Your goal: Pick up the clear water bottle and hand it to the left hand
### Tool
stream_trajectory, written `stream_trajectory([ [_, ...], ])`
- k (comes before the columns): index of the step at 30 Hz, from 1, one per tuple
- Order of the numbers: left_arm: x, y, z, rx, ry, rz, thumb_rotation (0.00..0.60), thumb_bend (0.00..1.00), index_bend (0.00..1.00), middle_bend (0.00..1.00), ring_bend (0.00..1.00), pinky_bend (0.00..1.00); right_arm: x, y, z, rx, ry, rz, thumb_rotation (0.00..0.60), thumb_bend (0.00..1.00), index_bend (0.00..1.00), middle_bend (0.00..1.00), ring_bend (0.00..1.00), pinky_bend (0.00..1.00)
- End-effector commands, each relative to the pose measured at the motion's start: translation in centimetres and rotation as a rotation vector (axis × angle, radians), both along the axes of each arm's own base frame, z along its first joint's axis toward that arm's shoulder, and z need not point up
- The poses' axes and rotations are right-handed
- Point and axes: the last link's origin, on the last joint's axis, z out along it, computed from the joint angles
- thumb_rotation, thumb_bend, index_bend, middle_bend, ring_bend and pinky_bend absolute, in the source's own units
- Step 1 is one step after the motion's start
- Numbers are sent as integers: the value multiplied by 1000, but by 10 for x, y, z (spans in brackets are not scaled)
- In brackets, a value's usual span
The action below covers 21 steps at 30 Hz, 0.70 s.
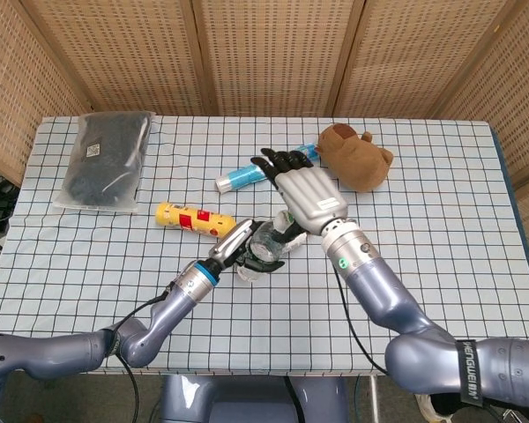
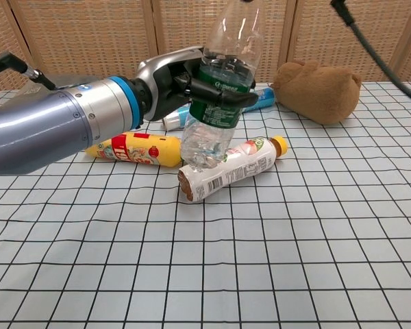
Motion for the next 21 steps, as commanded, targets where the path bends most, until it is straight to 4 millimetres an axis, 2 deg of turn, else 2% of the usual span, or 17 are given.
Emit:
stream_trajectory([
  [1, -4, 0, 5, 10, 2, 1, 600, 331, 797, 612, 543, 460, -52, 2, 55, -253, 64, 12, 600, 0, 0, 0, 0, 0],
  [3, -6, 0, 7, 14, 3, 1, 600, 332, 797, 612, 543, 460, -79, 3, 70, -328, 74, 0, 600, 0, 0, 0, 0, 0],
  [5, -8, 0, 10, 15, 2, 3, 600, 331, 797, 612, 543, 460, -114, 4, 82, -384, 91, -32, 600, 0, 0, 0, 0, 0],
  [8, -11, -2, 14, 17, -2, 5, 600, 331, 798, 612, 543, 460, -167, 8, 86, -409, 139, -86, 600, 0, 0, 0, 0, 0],
  [9, -12, -3, 15, 19, -2, 5, 600, 331, 797, 612, 543, 460, -191, 11, 83, -406, 173, -111, 600, 0, 0, 0, 0, 0],
  [11, -14, -4, 17, 19, -7, 7, 600, 331, 797, 612, 543, 460, -213, 17, 77, -401, 198, -128, 600, 0, 0, 0, 0, 0],
  [14, -17, -7, 22, 22, -12, 9, 600, 331, 797, 612, 543, 460, -260, 34, 55, -367, 217, -185, 600, 0, 0, 0, 0, 0],
  [15, -18, -9, 24, 26, -10, 8, 600, 332, 797, 612, 543, 460, -281, 44, 42, -350, 232, -205, 600, 0, 0, 0, 0, 0],
  [18, -21, -12, 29, 27, -12, 17, 600, 331, 797, 612, 543, 460, -309, 58, 22, -345, 252, -210, 600, 0, 0, 0, 0, 0],
  [21, -24, -14, 33, 28, -18, 26, 600, 331, 797, 612, 543, 460, -322, 67, 9, -333, 259, -215, 600, 0, 0, 0, 0, 0],
])
